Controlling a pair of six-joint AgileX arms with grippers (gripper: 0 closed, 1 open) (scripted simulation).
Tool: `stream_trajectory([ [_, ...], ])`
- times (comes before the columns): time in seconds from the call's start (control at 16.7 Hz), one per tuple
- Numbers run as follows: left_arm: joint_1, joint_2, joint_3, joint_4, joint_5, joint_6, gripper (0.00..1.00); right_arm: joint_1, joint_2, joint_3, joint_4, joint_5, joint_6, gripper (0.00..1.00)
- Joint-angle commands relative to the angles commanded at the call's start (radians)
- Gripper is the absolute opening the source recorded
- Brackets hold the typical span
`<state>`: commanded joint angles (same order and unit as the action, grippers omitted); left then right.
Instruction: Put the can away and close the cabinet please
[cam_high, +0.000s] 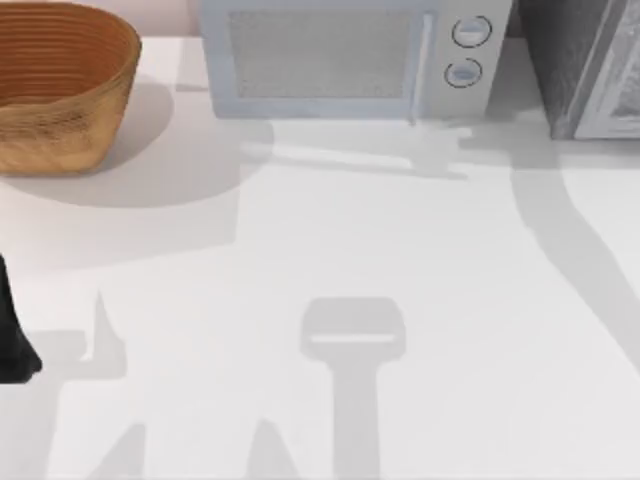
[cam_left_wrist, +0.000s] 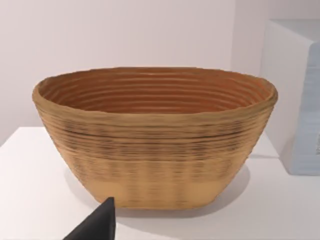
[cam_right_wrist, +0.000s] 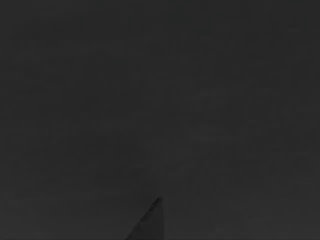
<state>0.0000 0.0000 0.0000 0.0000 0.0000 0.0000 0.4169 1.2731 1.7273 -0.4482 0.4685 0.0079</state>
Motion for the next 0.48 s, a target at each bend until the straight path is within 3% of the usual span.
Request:
stream_trajectory([
  [0.48, 0.0, 0.0, 0.0, 0.0, 0.0, 0.0, 1.0, -0.082, 0.147, 0.103, 0.045, -0.08, 0.001, 1.0],
])
